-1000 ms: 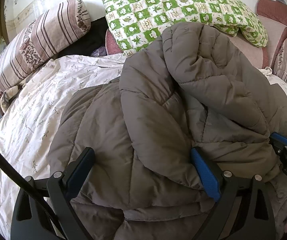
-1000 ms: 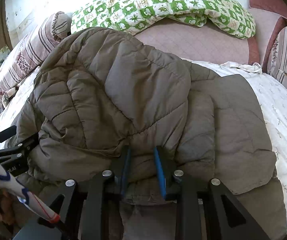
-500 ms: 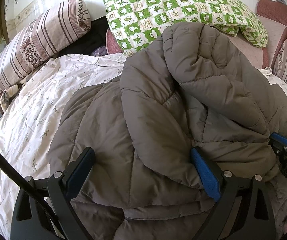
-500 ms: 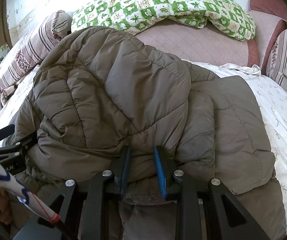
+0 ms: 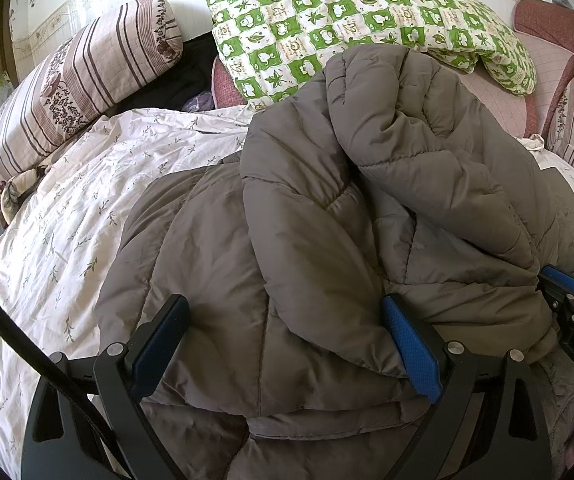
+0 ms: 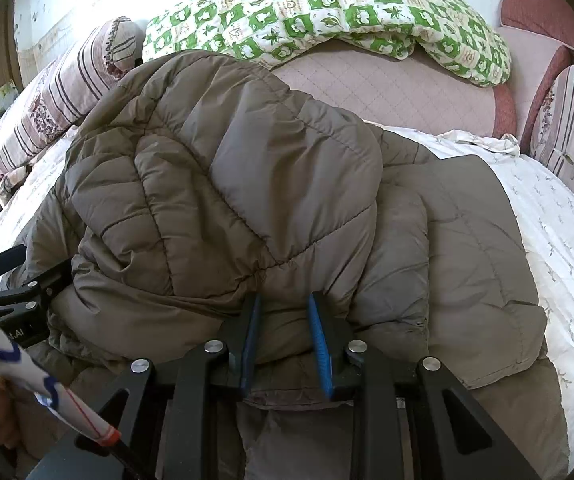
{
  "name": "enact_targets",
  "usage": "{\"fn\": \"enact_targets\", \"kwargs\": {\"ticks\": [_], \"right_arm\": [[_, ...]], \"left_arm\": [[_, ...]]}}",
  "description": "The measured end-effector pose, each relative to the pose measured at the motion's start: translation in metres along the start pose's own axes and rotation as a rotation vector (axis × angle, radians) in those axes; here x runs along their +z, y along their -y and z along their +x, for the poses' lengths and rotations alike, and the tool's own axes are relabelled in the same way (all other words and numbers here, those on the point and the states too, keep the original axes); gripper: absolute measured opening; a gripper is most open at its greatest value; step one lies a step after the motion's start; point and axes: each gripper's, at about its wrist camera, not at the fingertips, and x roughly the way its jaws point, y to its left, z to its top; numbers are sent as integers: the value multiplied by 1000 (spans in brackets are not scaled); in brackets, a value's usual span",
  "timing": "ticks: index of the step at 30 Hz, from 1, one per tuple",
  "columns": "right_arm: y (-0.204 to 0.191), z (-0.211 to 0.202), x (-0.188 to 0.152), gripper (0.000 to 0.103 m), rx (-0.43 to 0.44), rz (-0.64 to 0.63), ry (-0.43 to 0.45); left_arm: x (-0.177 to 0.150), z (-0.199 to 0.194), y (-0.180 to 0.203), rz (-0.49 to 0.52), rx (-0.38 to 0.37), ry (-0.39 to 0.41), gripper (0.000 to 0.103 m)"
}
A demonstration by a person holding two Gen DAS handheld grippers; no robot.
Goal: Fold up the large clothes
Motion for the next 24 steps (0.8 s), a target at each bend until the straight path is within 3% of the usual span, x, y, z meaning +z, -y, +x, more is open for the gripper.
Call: {"fn": "enact_targets", "kwargs": {"ticks": [11, 15, 19, 24], "right_arm": [[-7, 1, 0, 27, -47, -37, -9], [-6, -1, 9, 27, -45, -25, -60], [2, -33, 13, 35, 3, 92, -66], [7, -86, -10, 41, 7, 102, -46]], "left_arm": [[0, 1, 1, -1, 1, -1, 96], [-1, -1, -1, -9, 0, -2, 96], [1, -13, -8, -44, -20, -19, 96], [0, -34, -11, -26, -24, -18, 96]]}}
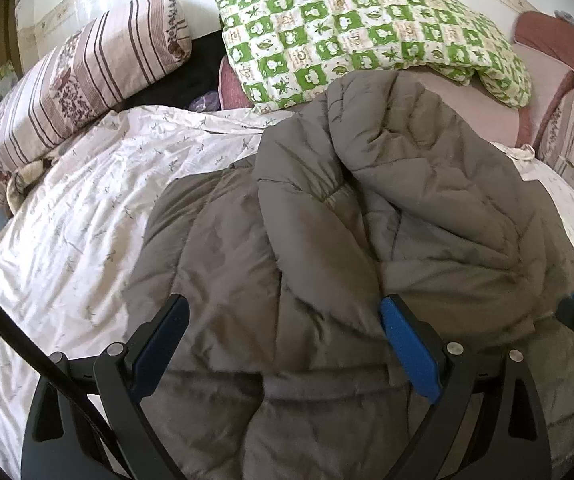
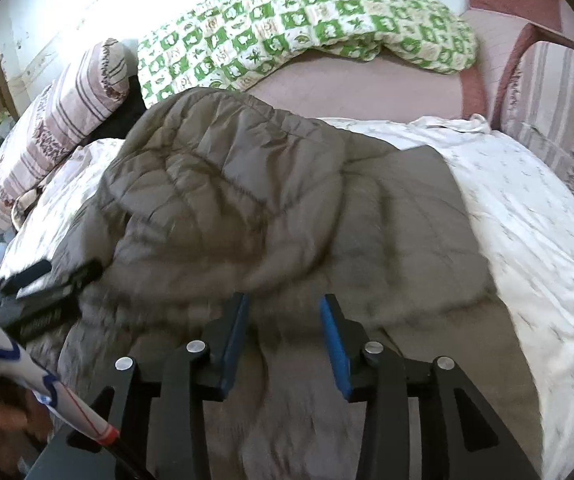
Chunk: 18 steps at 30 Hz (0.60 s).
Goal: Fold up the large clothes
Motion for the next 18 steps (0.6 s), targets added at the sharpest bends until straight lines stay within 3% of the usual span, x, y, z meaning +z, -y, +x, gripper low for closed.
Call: {"fn": "enact_targets", "kwargs": {"ticks": [8, 14, 18], "right_arm": [[18, -64, -62, 45, -52, -24, -20], [37, -82, -104, 45, -49, 5, -59], [50, -92, -127, 45, -18, 45, -62]], "left_arm": [[-22, -35, -17, 9, 37, -2, 96], [-57, -49, -30, -31, 31, -84, 96], [-86, -70, -25, 5, 52, -76, 96]]}}
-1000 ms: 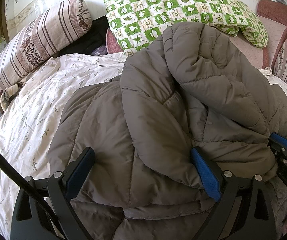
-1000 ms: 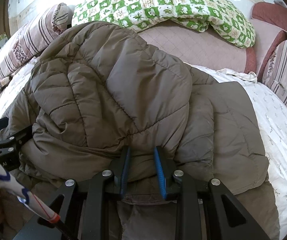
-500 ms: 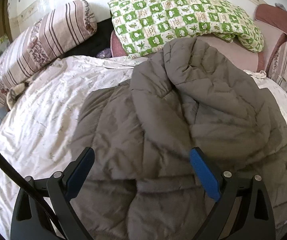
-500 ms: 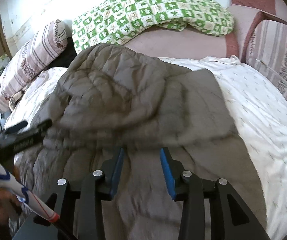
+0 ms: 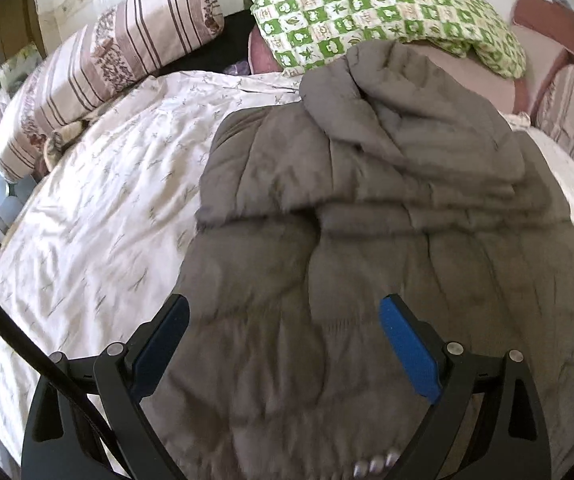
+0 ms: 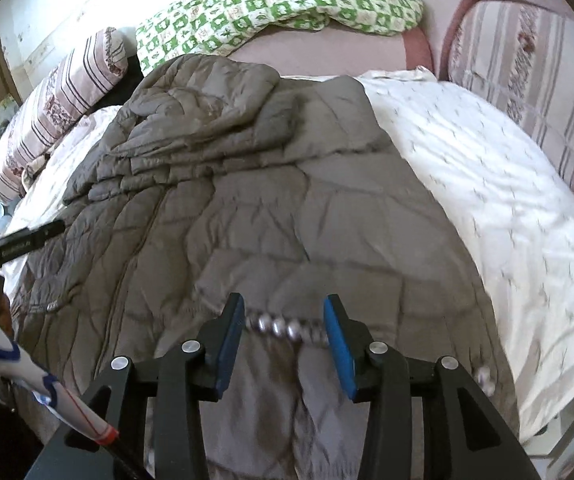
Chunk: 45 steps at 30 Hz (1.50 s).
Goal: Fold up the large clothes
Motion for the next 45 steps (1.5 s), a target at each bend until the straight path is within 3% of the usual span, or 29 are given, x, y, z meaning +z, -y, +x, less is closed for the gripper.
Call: {"fn": "enact_targets", "kwargs": {"ticks": [6, 10, 14, 26, 33, 36, 42, 45], "right_arm": [[13, -15, -21, 45, 36, 15, 27], [22, -27, -28, 49, 72, 29, 40], [30, -31, -40, 49, 101, 43, 49], [50, -54, -53, 49, 183, 136, 106], [59, -67, -62, 49, 191, 131, 163], [69, -70, -68, 49, 161, 130, 184], [104, -79, -71, 52, 121, 236, 221], [124, -78, -71, 53, 124, 313, 215]], "left_arm": [[-51, -35, -19, -84, -30, -8, 96], [-77, -57, -39, -121, 1, 19, 96], [-106, -58, -57, -149, 19, -29, 96], [-155, -116, -107, -322, 14, 1, 96], [-168, -109, -106, -343, -35, 2, 95], [-177, -103, -105, -359, -74, -2, 89], [-185, -105, -93, -360, -117, 31, 89], [-185, -109, -77, -312, -109, 55, 89]]}}
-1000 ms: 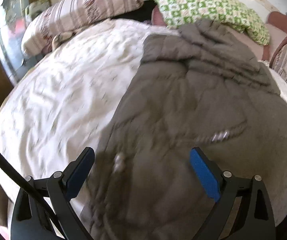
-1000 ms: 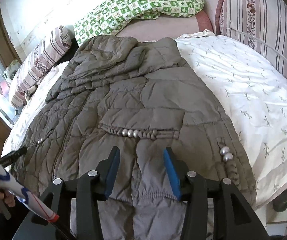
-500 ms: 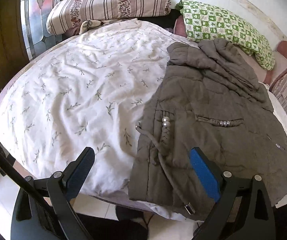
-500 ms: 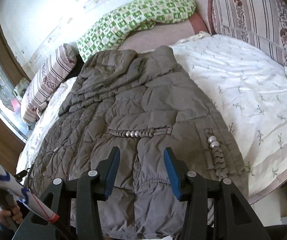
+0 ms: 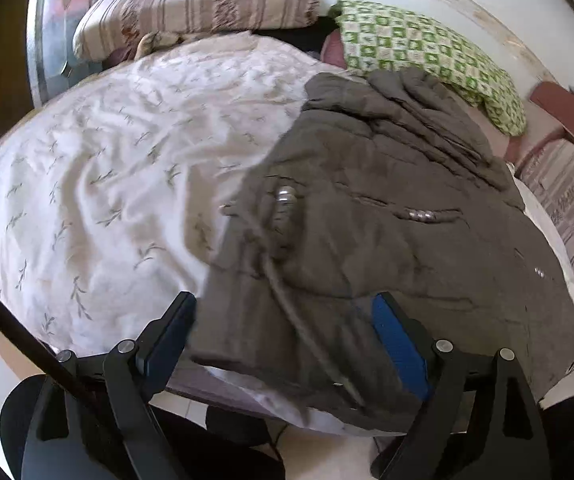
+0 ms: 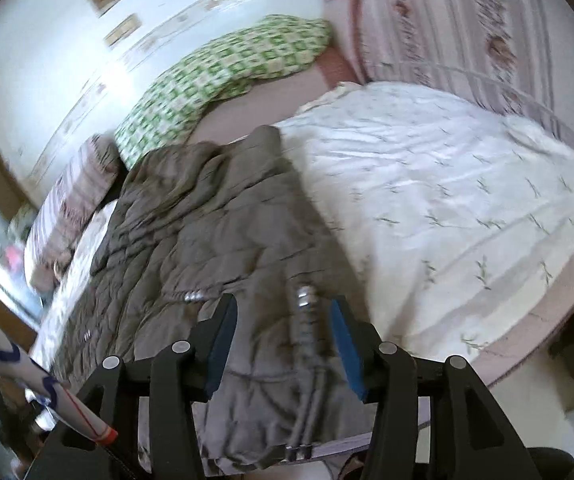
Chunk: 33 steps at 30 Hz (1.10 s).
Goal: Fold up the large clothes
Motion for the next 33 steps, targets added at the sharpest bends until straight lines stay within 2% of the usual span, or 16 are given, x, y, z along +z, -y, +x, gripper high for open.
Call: {"fn": "enact_targets", "kwargs": {"ticks": [4, 9, 14, 19, 23, 26, 30, 33], "right_arm": [[19, 1, 6, 59, -29, 60, 2], [42, 8, 2, 61, -21, 139, -47], [52, 15, -5, 61, 35, 194, -101], [44, 20, -19, 62, 82, 229, -157], [25, 14, -35, 64, 79, 171, -165], [3, 9, -41, 64, 99, 74, -159], [-25, -9, -37, 64, 70, -105, -62], [-16, -6, -27, 64, 32, -69, -36]], "left_arm": [[-2, 0, 7, 26, -23, 19, 89], [0, 9, 3, -18, -24, 22, 89], [0, 16, 11, -7, -6, 30, 90], [0, 17, 12, -4, -9, 30, 91], [-1, 17, 14, -2, -7, 36, 91], [-1, 15, 17, 10, -1, 48, 91], [-1, 3, 24, 47, 9, 107, 91], [0, 4, 25, 56, 15, 108, 91]]}}
